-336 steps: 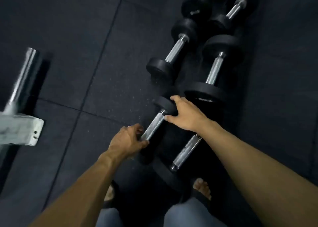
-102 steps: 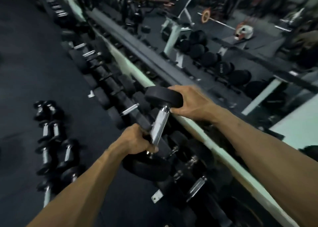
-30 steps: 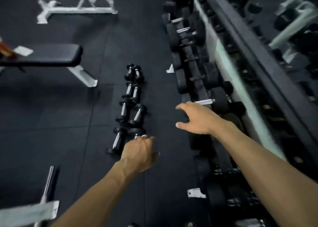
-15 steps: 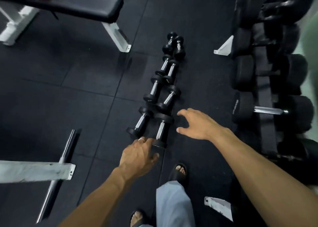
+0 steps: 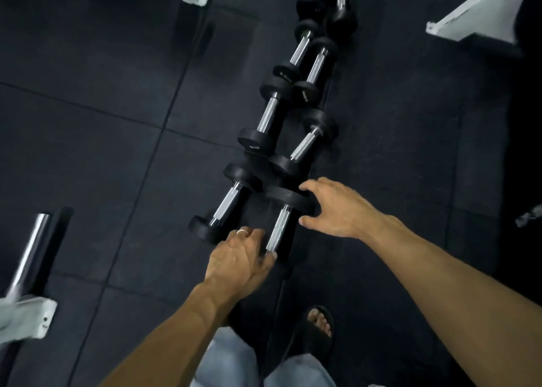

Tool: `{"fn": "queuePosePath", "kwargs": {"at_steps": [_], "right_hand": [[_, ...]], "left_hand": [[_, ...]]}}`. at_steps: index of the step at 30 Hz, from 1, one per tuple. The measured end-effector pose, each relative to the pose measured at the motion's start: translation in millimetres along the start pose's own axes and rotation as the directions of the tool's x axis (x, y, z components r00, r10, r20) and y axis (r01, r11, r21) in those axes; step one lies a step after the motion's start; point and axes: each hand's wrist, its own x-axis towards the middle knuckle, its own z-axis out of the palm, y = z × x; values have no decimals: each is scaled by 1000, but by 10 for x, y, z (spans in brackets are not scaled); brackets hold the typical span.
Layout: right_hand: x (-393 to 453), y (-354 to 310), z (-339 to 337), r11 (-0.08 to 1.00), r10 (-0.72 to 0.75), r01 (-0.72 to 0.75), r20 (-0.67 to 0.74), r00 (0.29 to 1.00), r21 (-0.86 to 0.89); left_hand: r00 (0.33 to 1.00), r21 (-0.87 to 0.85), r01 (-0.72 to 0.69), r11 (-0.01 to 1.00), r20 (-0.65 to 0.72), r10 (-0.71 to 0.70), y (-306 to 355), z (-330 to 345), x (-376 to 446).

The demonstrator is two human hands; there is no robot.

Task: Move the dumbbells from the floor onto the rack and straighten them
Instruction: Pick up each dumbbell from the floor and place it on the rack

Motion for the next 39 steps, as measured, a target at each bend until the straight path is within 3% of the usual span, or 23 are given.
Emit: {"fn": "queuePosePath", "kwargs": {"at_steps": [7,10,17,24,39], "right_hand": [[889,585,978,992,87,-83,-49,995,90],[1109,765,1218,991,72,-63,-72,995,121],[1474,952,1501,970,22,15,-148,989,242],[1542,1038,1669,967,-3,80,-302,953,242],[945,921,1481,947,69,67,-403,913,314]], "left_hand": [[997,-124,5,992,71,4,-473,1033,1176],[988,-100,13,995,155,3,-564,1335,1513],[967,-289,17,957,247,58,-666,1734,1863],[956,-388,93,917,292,27,-694,1805,1966],[961,-335,40,941,271,55,-484,1515,1571]]}}
